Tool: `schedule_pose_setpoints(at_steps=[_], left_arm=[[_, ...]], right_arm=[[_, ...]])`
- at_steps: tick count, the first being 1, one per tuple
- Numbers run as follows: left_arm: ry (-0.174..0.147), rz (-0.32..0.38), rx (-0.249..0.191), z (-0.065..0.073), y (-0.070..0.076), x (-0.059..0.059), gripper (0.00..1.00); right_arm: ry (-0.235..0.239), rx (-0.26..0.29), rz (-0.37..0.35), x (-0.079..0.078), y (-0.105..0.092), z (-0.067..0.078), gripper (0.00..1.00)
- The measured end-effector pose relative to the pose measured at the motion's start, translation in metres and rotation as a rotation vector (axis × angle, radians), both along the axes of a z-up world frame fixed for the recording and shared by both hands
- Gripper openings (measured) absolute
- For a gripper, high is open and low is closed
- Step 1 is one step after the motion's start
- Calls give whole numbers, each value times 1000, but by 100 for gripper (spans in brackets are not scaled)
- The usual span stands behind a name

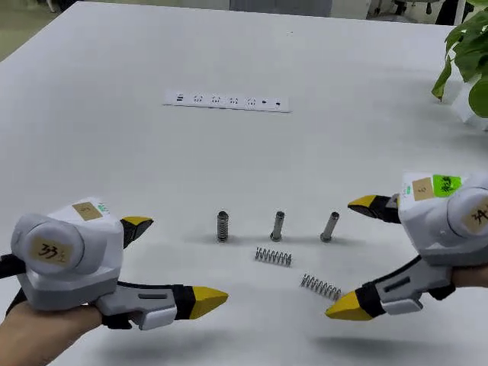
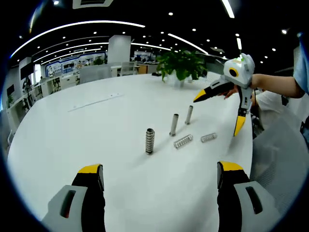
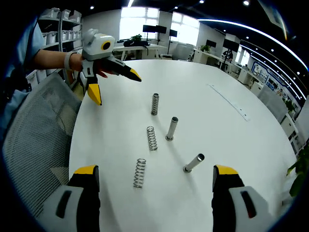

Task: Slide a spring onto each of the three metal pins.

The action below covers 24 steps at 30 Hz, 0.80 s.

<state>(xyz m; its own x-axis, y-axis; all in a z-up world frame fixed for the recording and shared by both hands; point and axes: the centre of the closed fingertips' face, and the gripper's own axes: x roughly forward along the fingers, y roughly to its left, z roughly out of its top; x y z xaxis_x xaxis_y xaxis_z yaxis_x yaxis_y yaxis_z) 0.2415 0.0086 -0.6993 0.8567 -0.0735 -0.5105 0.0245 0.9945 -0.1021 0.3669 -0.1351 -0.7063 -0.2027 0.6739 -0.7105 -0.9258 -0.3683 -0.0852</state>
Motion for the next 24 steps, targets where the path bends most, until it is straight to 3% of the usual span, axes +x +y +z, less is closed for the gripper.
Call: schedule_pose_setpoints(at_steps=[10, 24], left_arm=[[21, -12, 2, -3, 0, -7, 100], [27, -70, 41, 2, -8, -5, 99]], right_arm=[[53, 18, -124, 4, -27, -6, 99], [70, 22, -148, 6, -35, -13, 98]])
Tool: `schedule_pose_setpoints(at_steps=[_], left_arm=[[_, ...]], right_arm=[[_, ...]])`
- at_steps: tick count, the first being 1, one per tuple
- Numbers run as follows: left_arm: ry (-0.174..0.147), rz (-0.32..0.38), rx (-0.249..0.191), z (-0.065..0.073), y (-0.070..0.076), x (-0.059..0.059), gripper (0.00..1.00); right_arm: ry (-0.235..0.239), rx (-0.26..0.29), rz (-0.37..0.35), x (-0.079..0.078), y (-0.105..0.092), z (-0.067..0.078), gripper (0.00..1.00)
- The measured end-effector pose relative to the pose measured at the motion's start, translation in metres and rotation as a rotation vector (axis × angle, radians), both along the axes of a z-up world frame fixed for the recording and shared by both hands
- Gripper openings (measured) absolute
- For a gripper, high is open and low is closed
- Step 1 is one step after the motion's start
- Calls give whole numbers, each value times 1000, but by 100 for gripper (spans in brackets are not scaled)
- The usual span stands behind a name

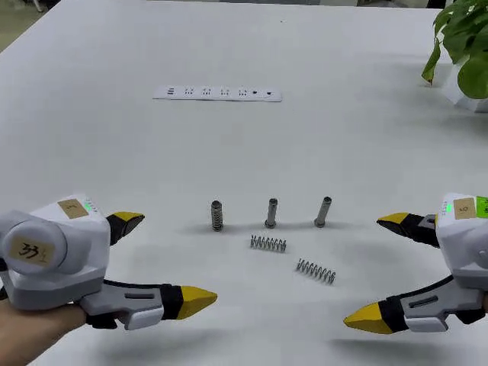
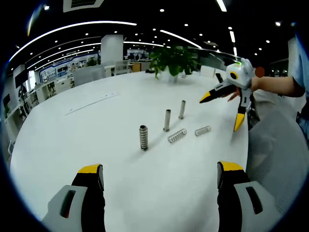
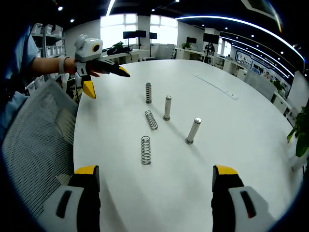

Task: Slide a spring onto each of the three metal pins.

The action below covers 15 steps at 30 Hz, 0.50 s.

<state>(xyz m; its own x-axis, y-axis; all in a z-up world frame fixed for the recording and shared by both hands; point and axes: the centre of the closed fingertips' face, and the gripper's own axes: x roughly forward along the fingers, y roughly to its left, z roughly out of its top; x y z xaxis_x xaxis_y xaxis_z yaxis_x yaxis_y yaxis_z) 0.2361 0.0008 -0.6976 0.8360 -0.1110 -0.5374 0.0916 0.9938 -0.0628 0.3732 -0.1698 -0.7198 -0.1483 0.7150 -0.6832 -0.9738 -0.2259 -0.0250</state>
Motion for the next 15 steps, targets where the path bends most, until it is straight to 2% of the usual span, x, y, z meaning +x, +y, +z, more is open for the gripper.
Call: schedule_pose_setpoints(at_steps=[6, 9, 12, 15], left_arm=[[-3, -56, 23, 5, -8, 6, 98], [-16, -98, 47, 14, -12, 15, 97], [-31, -166, 90, 19, -15, 24, 91], [-26, -218, 102, 24, -24, 33, 85]], right_arm=[[6, 7, -10, 1, -2, -1, 98], [9, 7, -18, 0, -4, -2, 98], [12, 6, -21, -3, -6, -3, 98], [18, 12, -29, -4, -7, -2, 98]])
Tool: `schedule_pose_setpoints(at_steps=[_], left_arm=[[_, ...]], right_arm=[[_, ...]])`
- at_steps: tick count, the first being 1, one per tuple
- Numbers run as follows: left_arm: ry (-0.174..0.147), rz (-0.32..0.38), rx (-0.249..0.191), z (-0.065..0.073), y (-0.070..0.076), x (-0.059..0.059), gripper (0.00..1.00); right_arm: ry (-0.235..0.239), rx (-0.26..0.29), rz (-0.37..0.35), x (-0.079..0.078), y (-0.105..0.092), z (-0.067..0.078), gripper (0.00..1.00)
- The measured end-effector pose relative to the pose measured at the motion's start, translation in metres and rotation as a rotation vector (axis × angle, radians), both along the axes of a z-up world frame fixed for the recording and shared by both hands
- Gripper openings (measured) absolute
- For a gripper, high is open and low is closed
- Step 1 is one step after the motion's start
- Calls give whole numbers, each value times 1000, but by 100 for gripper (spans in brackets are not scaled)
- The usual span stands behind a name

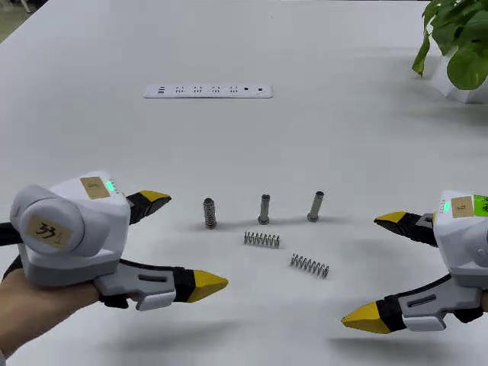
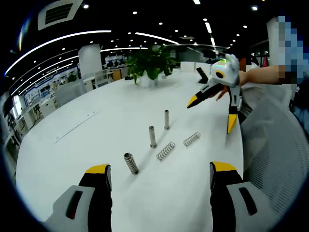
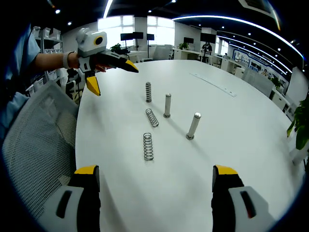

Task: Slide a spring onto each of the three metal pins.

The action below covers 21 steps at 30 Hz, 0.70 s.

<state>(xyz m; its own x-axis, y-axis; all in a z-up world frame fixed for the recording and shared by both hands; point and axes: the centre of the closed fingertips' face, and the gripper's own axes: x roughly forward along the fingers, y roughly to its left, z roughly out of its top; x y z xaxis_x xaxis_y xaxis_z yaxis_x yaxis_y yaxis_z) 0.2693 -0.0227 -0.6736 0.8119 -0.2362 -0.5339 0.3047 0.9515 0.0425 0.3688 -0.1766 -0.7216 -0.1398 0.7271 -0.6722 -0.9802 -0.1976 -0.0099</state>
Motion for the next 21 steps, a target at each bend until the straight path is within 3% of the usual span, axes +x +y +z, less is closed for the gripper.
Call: schedule_pose_setpoints(at_steps=[3, 9, 14, 16, 21], left_arm=[[1, -45, 30, 2, -7, 10, 79], [55, -137, 70, -14, -20, 23, 68], [87, -167, 78, -31, -25, 34, 59], [97, -190, 103, -37, -29, 38, 49], [124, -194, 100, -50, -30, 48, 36]], right_arm=[[1, 1, -4, 0, -3, 1, 98], [5, -1, -15, -1, -8, 1, 98], [15, -4, -20, -2, -12, -2, 97], [16, -6, -22, -4, -13, -2, 97], [23, -9, -31, -4, -16, -4, 97]])
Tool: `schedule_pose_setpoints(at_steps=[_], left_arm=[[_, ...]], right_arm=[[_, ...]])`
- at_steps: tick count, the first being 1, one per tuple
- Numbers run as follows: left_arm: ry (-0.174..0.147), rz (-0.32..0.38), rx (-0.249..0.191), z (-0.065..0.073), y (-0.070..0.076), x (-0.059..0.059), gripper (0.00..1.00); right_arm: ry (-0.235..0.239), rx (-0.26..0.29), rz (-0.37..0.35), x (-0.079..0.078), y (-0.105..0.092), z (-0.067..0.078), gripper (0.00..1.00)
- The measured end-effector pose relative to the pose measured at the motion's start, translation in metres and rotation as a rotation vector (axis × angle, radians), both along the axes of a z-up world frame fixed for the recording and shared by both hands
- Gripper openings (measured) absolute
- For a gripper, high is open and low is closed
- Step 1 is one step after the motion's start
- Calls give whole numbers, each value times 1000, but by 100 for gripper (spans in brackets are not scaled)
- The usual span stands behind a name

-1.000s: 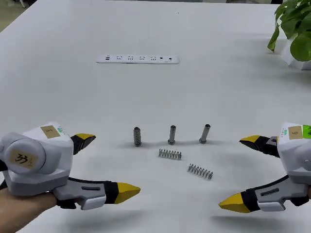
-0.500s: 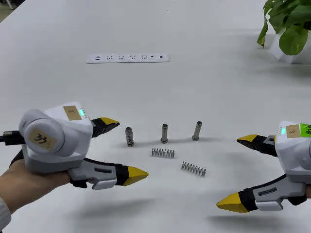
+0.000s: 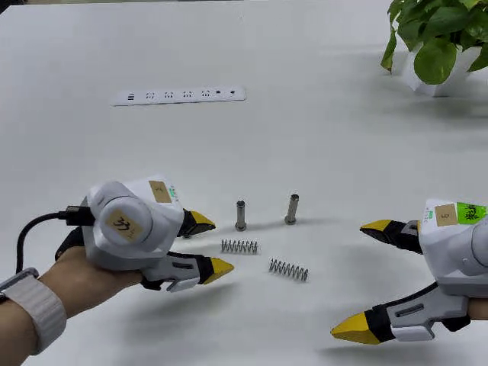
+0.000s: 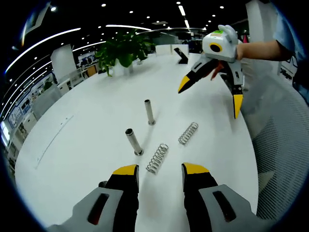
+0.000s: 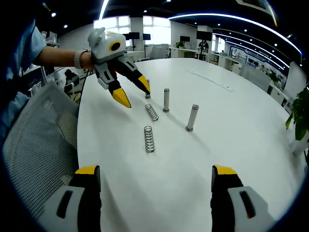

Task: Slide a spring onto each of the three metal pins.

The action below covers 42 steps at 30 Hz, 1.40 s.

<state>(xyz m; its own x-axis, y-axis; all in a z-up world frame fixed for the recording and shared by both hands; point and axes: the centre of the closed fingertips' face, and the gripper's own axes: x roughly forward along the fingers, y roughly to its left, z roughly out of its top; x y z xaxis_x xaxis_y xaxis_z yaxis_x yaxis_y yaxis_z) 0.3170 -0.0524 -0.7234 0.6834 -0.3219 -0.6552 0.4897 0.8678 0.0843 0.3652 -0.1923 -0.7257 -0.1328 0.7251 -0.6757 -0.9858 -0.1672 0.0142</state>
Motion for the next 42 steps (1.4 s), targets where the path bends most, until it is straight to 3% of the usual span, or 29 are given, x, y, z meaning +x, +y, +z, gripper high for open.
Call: schedule_pose_setpoints(at_steps=[1, 8, 18, 24, 34, 42], left_arm=[[9, 4, 16, -3, 1, 3, 34], [48, 1, 17, -13, -4, 14, 31], [72, -5, 13, -20, -6, 20, 26], [113, -17, 14, -27, -8, 16, 25], [115, -2, 6, -26, -9, 15, 19], [126, -12, 29, -27, -9, 12, 16]], right_arm=[[2, 1, -2, 0, -1, 0, 97], [10, 2, -11, 0, -5, 0, 96], [18, -3, -37, 2, -12, 0, 96], [21, -3, -39, 1, -11, 0, 96], [20, 10, -44, 2, -9, 2, 96], [19, 9, -47, 3, -11, 1, 96]])
